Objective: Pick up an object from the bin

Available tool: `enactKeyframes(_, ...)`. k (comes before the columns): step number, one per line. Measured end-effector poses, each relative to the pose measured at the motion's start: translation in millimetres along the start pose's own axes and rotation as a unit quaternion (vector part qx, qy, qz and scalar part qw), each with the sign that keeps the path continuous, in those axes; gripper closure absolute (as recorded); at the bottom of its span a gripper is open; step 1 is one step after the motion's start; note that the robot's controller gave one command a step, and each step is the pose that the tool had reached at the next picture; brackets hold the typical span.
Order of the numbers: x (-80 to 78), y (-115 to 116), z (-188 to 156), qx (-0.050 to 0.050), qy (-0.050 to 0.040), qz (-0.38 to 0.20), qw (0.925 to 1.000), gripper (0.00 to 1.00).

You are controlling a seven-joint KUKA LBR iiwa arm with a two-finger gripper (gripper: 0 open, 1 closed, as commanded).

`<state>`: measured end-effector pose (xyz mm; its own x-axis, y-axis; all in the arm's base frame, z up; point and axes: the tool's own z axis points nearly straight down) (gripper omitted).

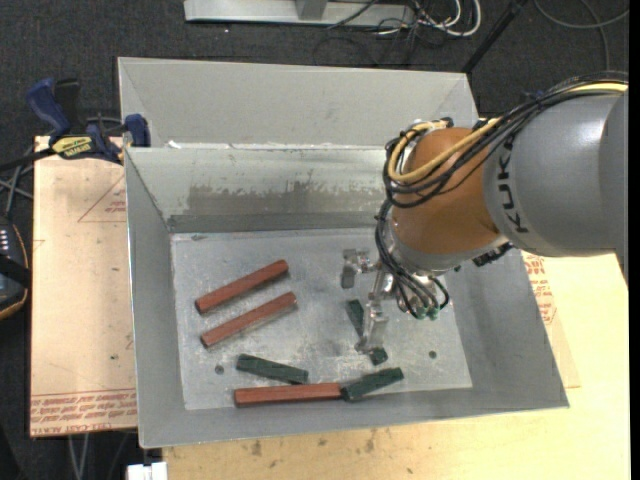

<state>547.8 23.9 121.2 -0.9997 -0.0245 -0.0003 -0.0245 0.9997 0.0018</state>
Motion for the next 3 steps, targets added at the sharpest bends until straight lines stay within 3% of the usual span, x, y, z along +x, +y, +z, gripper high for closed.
enactKeyframes(1, -4.9, -8, -26, 0.000, -0.0003, 0.002, 1.0000, 0.00)
enactKeyframes(2, -23.5, -18, 9, 0.000, -0.0039, 0.063, 0.9980, 0.00)
enactKeyframes(3, -20.4, 23, 42, 0.001, 0.0002, 0.075, 0.9972, 0.00)
